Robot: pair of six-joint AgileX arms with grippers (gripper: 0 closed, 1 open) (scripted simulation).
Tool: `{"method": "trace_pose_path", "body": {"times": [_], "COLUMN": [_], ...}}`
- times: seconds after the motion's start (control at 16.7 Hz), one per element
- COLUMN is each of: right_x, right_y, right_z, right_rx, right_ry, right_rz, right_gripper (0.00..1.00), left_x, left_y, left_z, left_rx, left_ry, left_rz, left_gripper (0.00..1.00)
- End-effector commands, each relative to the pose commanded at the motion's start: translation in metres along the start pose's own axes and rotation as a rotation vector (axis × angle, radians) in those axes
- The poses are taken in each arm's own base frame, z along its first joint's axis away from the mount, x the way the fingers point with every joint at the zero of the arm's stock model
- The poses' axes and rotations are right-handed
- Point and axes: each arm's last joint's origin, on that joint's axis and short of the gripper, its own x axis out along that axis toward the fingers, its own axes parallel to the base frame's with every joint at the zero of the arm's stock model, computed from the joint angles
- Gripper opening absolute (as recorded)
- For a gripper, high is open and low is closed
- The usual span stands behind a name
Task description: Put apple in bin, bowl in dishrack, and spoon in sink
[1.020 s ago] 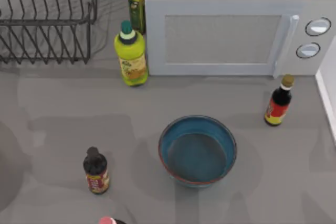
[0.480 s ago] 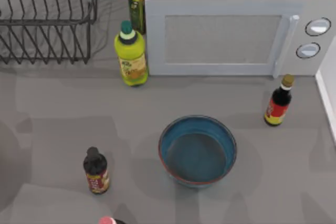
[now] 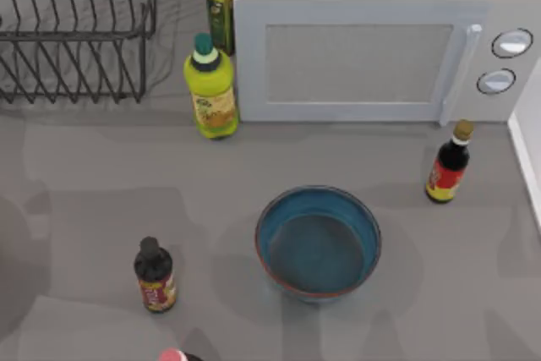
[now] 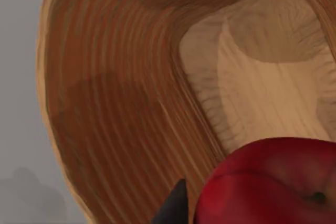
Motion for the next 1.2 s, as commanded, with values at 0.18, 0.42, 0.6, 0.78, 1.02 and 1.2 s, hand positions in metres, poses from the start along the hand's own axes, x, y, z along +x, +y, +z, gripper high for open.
{"method": "trace_pose_path", "body": {"times": [0.18,0.42,0.6,0.78,1.02,1.2], "right_x": [0.0,0.0,0.0,0.0,0.0,0.0], "right_y": [0.0,0.0,0.0,0.0,0.0,0.0], "right_z": [0.0,0.0,0.0,0.0,0.0,0.0], "right_rx": [0.0,0.0,0.0,0.0,0.0,0.0], "right_ry": [0.0,0.0,0.0,0.0,0.0,0.0], "right_rz": [0.0,0.0,0.0,0.0,0.0,0.0], "right_gripper": [1.0,1.0,1.0,1.0,1.0,1.0], "left_x": [0.0,0.0,0.0,0.0,-0.012,-0.027], "left_y": [0.0,0.0,0.0,0.0,-0.007,-0.017], "left_z": [0.0,0.0,0.0,0.0,-0.014,-0.039], "left_rx": [0.0,0.0,0.0,0.002,-0.02,-0.057], "left_ry": [0.0,0.0,0.0,-0.001,-0.095,-0.249], "left_rz": [0.0,0.0,0.0,0.0,0.024,0.055], "left_gripper": [0.98,1.0,1.0,1.0,1.0,1.0]}}
